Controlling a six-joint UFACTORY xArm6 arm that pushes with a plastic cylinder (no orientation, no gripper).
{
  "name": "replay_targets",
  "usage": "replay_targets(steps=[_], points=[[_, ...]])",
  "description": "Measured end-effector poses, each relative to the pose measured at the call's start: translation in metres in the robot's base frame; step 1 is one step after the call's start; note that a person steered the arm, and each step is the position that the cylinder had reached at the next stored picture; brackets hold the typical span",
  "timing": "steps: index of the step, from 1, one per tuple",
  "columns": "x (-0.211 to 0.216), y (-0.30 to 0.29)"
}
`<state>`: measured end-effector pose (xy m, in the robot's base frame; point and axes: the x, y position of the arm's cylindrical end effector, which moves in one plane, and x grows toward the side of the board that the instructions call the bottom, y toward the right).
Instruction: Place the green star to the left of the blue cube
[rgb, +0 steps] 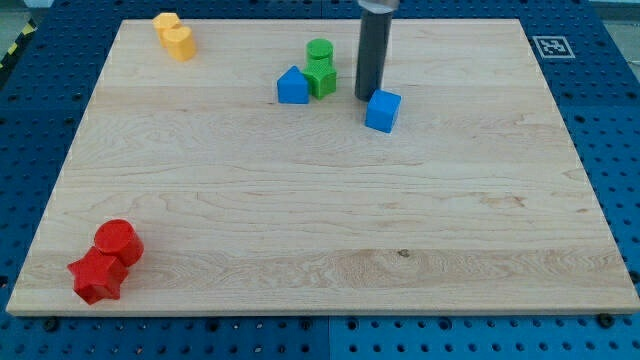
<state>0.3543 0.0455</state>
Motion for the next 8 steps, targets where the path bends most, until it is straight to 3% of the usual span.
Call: replay_targets(steps=[1,2,5,7,8], points=[[0.032,-0.031],[0.032,-0.034],[-0.011,-0.159],[-0.065,-0.167],[-0.069,-0.144]])
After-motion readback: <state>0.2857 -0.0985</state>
